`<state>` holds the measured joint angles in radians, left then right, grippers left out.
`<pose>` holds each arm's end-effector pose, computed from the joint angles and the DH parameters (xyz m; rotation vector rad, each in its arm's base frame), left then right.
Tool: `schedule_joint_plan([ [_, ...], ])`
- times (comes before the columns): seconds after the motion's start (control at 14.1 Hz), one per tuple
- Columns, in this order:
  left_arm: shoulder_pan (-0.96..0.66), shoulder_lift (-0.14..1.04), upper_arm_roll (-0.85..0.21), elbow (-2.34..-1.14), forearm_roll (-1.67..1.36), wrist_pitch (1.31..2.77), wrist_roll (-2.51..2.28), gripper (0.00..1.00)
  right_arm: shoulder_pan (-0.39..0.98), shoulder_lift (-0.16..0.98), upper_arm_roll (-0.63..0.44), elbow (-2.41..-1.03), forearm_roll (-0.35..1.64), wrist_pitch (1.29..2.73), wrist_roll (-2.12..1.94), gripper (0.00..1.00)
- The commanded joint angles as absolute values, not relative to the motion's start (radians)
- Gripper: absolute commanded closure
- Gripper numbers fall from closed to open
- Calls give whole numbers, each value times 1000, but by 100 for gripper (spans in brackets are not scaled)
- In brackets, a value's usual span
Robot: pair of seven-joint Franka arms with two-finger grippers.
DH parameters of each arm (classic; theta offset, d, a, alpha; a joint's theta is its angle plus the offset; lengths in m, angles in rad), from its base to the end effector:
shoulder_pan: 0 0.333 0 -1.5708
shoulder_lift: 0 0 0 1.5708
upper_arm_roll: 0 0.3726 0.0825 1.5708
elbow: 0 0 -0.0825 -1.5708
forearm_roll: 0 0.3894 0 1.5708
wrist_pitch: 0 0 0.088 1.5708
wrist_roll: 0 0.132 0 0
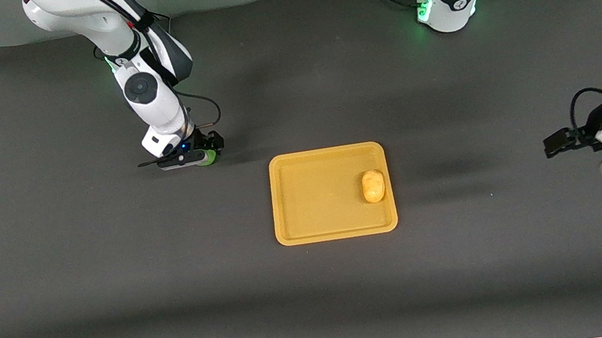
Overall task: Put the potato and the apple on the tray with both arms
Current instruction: 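Close the right gripper on the green apple and lift it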
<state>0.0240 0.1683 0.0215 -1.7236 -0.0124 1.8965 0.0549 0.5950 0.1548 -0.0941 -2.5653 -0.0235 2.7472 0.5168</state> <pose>0.6273 0.0265 0.5103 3.1337 -0.0090 0.0079 0.4081 0.2233 0.2376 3.1338 0.0110 0.0560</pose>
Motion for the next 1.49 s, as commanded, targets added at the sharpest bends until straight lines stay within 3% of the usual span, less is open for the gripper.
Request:
schedule_joint_plan([
  [0.0,37,117,12,-1773,-5,1898,63,0,601,184,-123,-2556,-51,2761,514,0],
  [0.28,15,115,-1,-1750,23,1875,-61,0,604,184,-127,-2579,-51,2746,514,0],
  [0.57,5,129,-6,-1608,21,1688,-60,0,607,179,-126,-2580,-48,2700,517,0],
  [0.92,-12,115,-18,-1578,40,1689,-54,0,606,181,-123,-2580,-35,2668,518,2],
  [1.28,-8,107,-15,-1585,41,1695,-48,0,606,126,-123,-2568,15,2577,515,61],
  [1.42,-6,101,-14,-1597,43,1712,-48,0,604,60,-129,-2525,17,2458,508,67],
])
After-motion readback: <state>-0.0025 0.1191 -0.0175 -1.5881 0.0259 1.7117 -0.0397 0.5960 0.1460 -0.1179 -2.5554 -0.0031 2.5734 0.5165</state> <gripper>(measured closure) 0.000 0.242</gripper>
